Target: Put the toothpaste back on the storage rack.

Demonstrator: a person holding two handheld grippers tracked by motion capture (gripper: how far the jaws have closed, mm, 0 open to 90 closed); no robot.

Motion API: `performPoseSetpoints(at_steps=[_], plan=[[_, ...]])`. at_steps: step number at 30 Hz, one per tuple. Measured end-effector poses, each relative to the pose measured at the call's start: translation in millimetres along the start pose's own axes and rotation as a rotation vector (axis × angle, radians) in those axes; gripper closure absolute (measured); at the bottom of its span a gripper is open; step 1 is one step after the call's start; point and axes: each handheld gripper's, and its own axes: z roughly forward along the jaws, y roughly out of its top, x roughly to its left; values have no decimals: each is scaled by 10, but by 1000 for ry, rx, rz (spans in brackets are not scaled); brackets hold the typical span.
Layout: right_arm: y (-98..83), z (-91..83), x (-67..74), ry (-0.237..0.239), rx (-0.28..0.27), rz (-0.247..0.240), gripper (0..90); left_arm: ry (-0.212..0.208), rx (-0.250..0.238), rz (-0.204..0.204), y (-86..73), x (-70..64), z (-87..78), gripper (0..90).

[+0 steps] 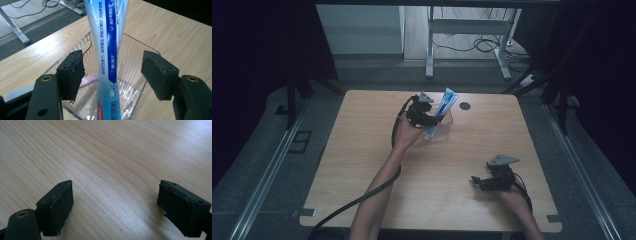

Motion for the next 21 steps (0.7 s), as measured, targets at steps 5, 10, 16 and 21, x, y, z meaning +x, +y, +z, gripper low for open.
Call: performPoseSetpoints(at_steps=[5,10,16,21], plan=[[0,0,0,-1,0,0,135,-4,-10,-7,-15,-12,-83,347],[0,0,1,-1,1,0,135,-25,-7,-12,-34,-28,-142,347],[0,0,1,0,0,-1,135,-46,-3,-24,-67,-44,-184,332],[0,0,1,-1,0,-1,135,-60,1,-33,-86,-50,-212,307]])
